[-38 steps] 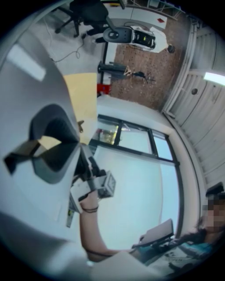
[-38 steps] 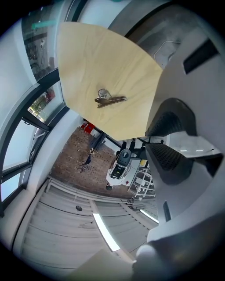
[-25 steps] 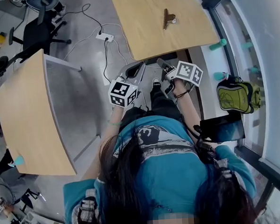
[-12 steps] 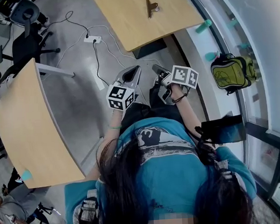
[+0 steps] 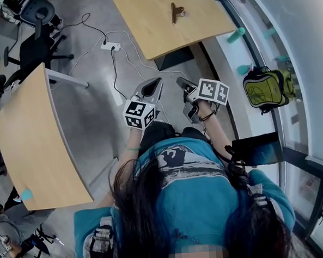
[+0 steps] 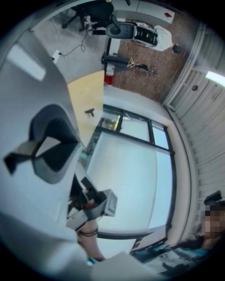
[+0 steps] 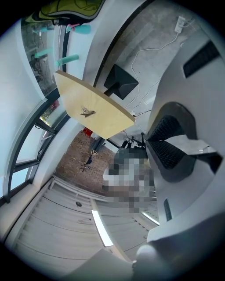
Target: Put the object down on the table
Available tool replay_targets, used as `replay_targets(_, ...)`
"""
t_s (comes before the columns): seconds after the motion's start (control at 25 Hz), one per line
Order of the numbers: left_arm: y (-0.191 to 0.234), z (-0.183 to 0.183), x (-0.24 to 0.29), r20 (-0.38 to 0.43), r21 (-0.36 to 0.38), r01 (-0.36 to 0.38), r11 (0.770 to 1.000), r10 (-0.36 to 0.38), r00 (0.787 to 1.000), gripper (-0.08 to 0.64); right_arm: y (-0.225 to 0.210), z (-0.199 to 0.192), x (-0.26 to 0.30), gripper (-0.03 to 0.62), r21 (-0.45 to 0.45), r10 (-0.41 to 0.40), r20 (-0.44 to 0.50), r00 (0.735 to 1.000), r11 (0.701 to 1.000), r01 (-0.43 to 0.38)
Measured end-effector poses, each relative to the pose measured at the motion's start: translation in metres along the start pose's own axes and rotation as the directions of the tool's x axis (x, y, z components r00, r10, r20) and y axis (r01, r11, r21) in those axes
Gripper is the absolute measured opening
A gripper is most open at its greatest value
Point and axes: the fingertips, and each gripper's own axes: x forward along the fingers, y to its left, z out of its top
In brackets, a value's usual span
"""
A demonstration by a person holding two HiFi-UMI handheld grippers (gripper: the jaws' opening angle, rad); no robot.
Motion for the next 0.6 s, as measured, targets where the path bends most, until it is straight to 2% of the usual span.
replay_targets(0.36,-0.061,-0.011,-0.004,0.013,-0.008,-0.05,0.999,0.05,0.999,0.002,-0.022,-0.02,-0.055,0.012,-0.007,0.03,-0.045,0.999,1.0,-0.031)
replay_targets(0.6,-0.114,-0.034,-0.011,0.004,-0.024,-0.084,0.996,0.084,0.996,0.002,-0.044,-0.045,-0.102,0.012,0.001,0.049,-0.079,0.996,0.999,-0.049)
